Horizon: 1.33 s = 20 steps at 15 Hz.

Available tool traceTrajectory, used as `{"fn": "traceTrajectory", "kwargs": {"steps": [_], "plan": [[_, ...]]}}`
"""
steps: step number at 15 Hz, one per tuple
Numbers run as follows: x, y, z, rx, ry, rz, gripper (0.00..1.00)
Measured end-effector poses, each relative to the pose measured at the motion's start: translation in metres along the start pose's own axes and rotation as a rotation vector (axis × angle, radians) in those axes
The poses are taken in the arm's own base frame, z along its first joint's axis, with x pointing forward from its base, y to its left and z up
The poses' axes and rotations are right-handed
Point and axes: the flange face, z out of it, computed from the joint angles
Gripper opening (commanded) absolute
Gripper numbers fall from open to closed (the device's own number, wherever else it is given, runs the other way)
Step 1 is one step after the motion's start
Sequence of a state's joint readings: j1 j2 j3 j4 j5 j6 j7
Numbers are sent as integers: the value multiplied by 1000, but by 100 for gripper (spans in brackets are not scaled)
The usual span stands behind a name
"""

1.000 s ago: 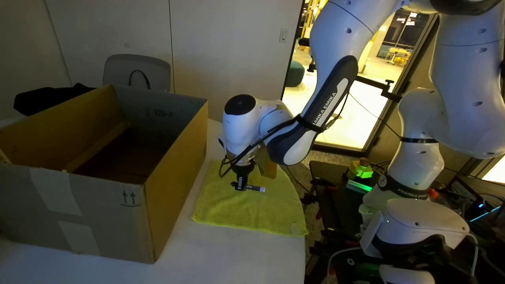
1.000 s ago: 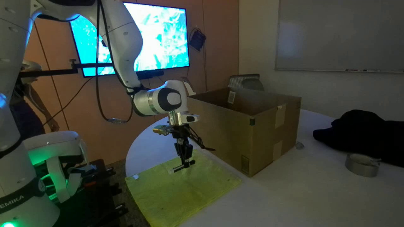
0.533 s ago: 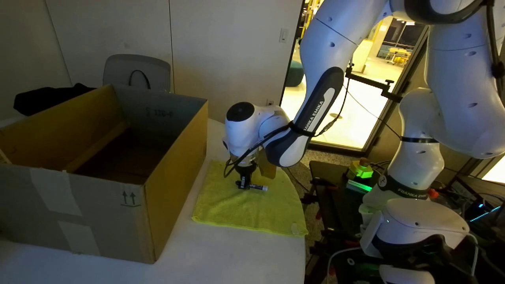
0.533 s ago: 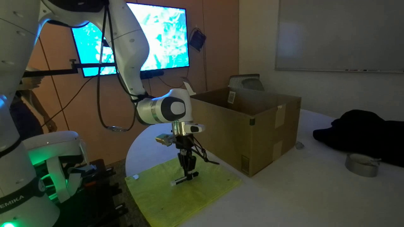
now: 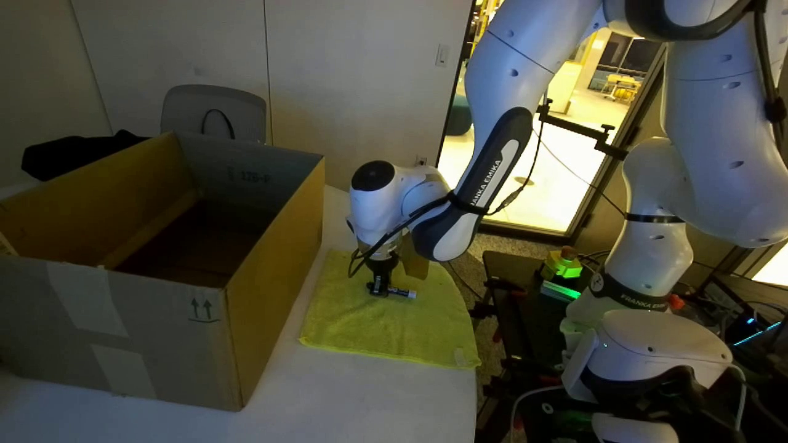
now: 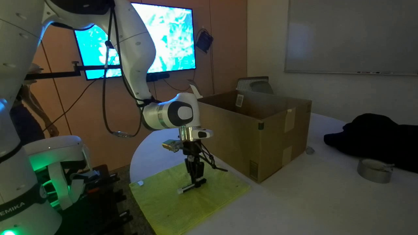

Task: Put the marker on the cloth, fold it and then put it in the box

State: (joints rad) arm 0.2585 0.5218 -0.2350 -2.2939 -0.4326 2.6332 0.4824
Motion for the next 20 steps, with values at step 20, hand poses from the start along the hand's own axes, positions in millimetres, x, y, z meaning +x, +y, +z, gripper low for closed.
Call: {"fn": "traceTrajectory", "kwargs": {"steps": [20], "plan": [[-66,-83,-54,331,77,-101,100]]}}
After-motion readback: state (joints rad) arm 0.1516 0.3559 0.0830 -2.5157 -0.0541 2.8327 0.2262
